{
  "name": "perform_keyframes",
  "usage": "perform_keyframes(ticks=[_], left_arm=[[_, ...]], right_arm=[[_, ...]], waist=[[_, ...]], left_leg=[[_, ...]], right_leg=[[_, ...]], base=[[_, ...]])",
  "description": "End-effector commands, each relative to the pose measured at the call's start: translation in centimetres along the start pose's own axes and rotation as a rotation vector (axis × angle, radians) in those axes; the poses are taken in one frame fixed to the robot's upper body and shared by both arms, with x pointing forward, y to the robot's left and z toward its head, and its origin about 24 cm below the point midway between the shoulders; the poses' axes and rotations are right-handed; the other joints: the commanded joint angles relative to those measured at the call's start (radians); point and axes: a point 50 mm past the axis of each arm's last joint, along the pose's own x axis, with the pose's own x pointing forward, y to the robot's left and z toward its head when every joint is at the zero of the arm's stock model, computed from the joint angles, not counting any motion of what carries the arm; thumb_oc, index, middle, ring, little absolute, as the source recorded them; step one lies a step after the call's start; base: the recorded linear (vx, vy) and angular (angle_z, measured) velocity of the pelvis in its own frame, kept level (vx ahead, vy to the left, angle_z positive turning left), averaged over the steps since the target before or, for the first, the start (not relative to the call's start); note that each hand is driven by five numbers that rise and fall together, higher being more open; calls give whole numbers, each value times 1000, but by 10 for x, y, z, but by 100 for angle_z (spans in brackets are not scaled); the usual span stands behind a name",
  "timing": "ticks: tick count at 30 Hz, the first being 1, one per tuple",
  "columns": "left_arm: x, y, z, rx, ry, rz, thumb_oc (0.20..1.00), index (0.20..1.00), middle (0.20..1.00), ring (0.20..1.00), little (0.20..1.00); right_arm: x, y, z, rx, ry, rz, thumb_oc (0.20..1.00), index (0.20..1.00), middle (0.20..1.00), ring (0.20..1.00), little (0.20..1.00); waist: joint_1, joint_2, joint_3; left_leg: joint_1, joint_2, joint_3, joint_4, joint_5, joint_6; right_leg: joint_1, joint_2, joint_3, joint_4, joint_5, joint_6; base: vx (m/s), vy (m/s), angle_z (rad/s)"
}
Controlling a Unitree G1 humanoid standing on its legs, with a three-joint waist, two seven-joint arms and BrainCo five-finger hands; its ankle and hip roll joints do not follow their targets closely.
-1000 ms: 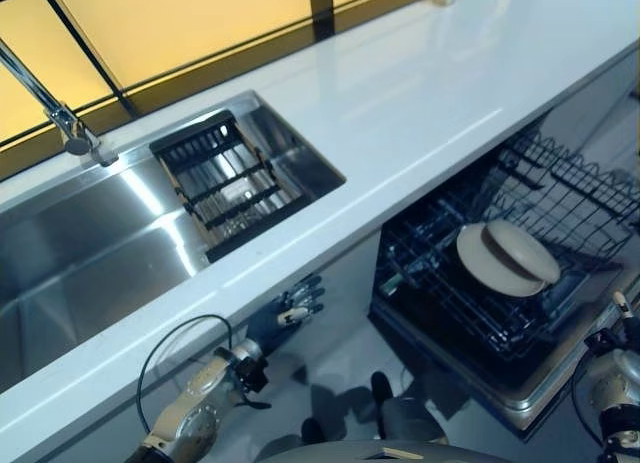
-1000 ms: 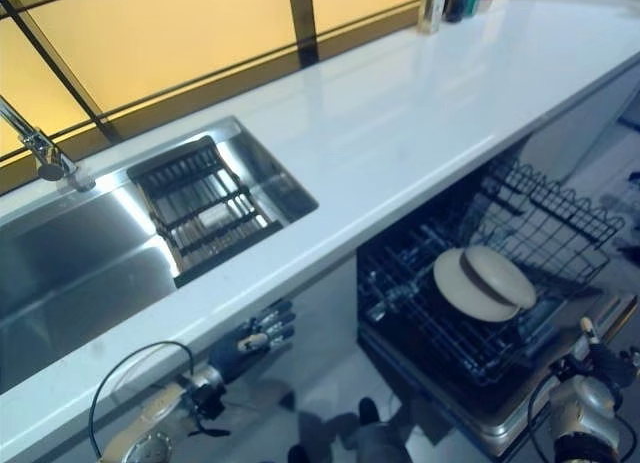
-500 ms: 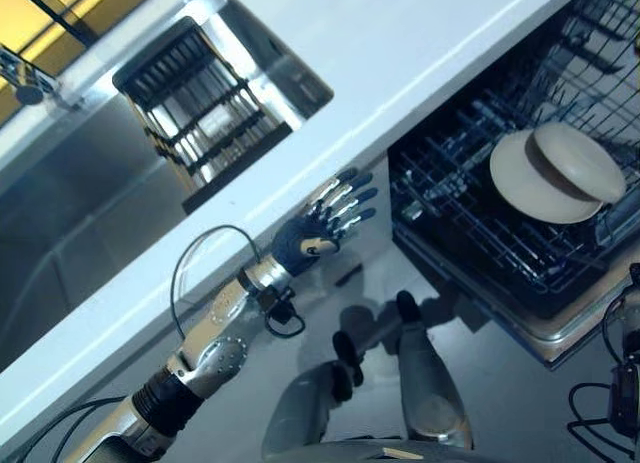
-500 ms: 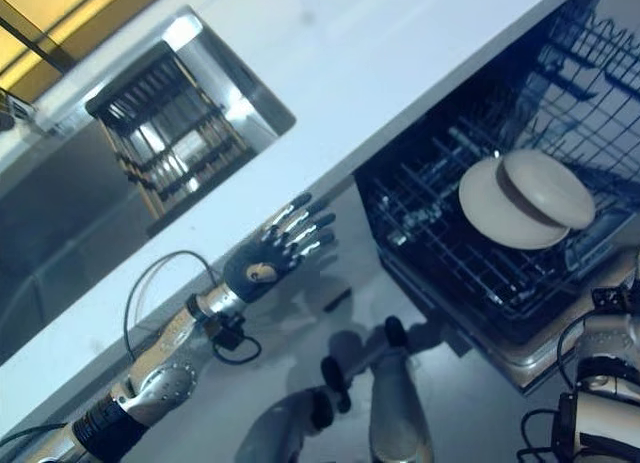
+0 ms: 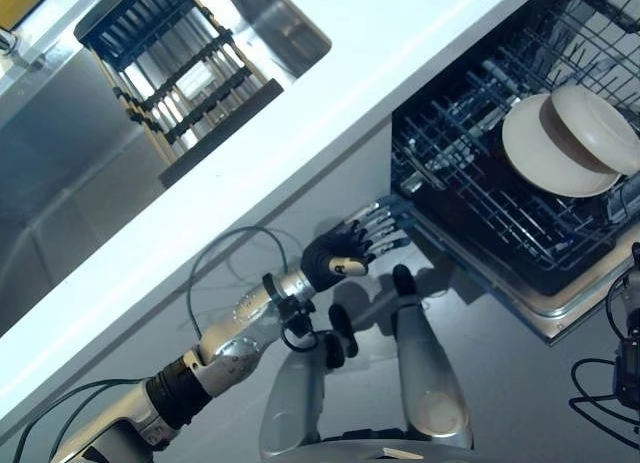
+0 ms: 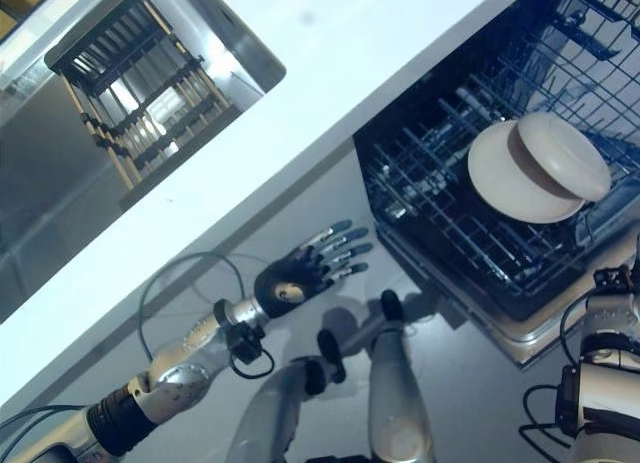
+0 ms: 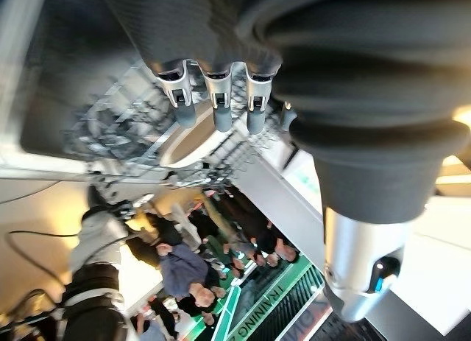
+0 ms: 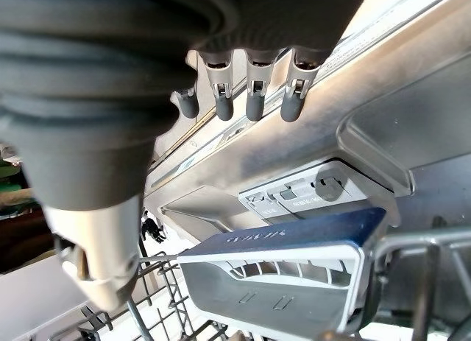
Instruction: Pick up plates and place into dishwasher.
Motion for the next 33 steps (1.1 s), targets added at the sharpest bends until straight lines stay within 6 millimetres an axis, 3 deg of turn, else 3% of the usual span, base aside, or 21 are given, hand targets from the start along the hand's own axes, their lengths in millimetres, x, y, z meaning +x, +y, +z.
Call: perform_keyframes(ticks=[1,8,18,24,33], left_arm=[[-5,-7,-11,-53,0,-58,1000,1000,1000,1000,1000],[-25,16,-47,-40,154,115,1000,1000,1000,1000,1000],[-78,60,-79,137,398,475,1000,1000,1000,1000,1000],[-112,70,-98,128,500,556,1000,1000,1000,1000,1000],[-113,66,-99,88,449,531,1000,1000,1000,1000,1000]], right_arm=[[-2,32,-3,-41,0,122,1000,1000,1000,1000,1000],[-4,41,-7,-75,7,156,1000,1000,1000,1000,1000],[-8,54,-12,-110,13,212,1000,1000,1000,1000,1000],[-11,60,-20,-122,42,248,1000,1000,1000,1000,1000],[-18,84,-30,-260,48,309,1000,1000,1000,1000,1000]], waist=[[-18,-4,-31],[-21,-30,-32],[-16,-55,-34],[-6,-69,-33],[6,-63,-21]], left_leg=[[-53,58,-62,96,8,-22],[-41,63,-46,91,-2,-18],[-56,68,-42,109,-17,-15],[-69,69,-55,135,-25,-17],[-92,63,-66,160,-23,-16]], right_leg=[[11,-7,-40,107,-90,-39],[16,-4,-34,93,-78,-34],[3,-6,-27,102,-71,-27],[4,-11,-31,109,-73,-28],[-16,-15,-29,134,-73,-32]], base=[[-5,34,0],[2,9,-7],[0,-25,-4],[17,-43,-8],[5,-5,-2]])
